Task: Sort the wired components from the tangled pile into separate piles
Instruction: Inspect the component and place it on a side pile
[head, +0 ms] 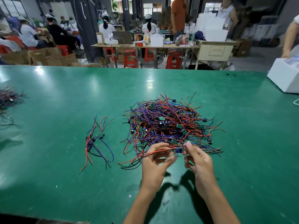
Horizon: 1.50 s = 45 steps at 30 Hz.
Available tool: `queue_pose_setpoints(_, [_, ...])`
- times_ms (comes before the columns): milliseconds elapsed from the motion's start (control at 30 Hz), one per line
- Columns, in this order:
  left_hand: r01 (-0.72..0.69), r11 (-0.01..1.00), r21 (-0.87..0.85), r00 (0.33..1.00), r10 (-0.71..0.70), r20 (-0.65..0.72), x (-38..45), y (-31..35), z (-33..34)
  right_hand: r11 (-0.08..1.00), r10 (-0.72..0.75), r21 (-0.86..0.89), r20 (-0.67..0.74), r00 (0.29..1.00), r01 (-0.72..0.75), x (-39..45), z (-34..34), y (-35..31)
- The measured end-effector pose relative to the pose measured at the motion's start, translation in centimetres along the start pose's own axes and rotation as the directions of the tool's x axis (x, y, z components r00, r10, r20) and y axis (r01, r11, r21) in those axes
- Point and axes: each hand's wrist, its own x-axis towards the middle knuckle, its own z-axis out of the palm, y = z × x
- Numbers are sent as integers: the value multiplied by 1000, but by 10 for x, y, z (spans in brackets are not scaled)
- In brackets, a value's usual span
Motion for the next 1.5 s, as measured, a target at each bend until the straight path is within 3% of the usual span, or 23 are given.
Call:
queue_pose_setpoints(67, [-75,990,123,994,84,-73,6,-1,-10,998,67,-1,74,995,-67,5,-9,-6])
queue_pose_setpoints(133, [-12,1000,28,993,15,-121,13,7,-18,994,113,-27,191,975,-109,10,-18,-11])
queue_pose_setpoints(200, [168,979,-114,986,-167,16,19,17,-27,990,121,-104,307,944,-93,13,-27,-12])
queue_pose_setpoints(267, [315,949,-3,914,-302,271,21,25,-32,973,115,-231,378,919,-26,16,-32,-11])
queue_pose_setpoints(367, [365,899,243,743,-439,506,14,27,-21,918,69,-379,439,896,115,18,-32,-6])
queue_pose_setpoints(433, [370,895,249,716,-445,538,7,20,-9,909,20,-381,440,898,166,18,-31,-1])
queue_pose_setpoints(600, [451,883,130,778,-460,428,-5,-2,2,912,-140,-360,178,974,197,7,-30,23])
queue_pose_setpoints(733, [452,889,75,831,-450,328,-10,-6,8,878,-199,-434,57,978,204,4,-26,37])
queue_pose_setpoints(933, [390,919,60,875,-390,288,-15,-5,11,860,-257,-440,69,964,261,-2,-27,36])
queue_pose_setpoints(1167, [346,933,94,906,-359,225,-19,-9,14,840,-168,-483,204,964,248,0,-28,45])
queue_pose_setpoints(1300, [298,941,158,918,-328,224,-20,-11,15,854,-123,-491,131,984,172,1,-22,47])
queue_pose_setpoints(1500, [307,928,210,903,-354,244,-22,-11,15,924,-105,-379,-103,989,58,20,-20,36])
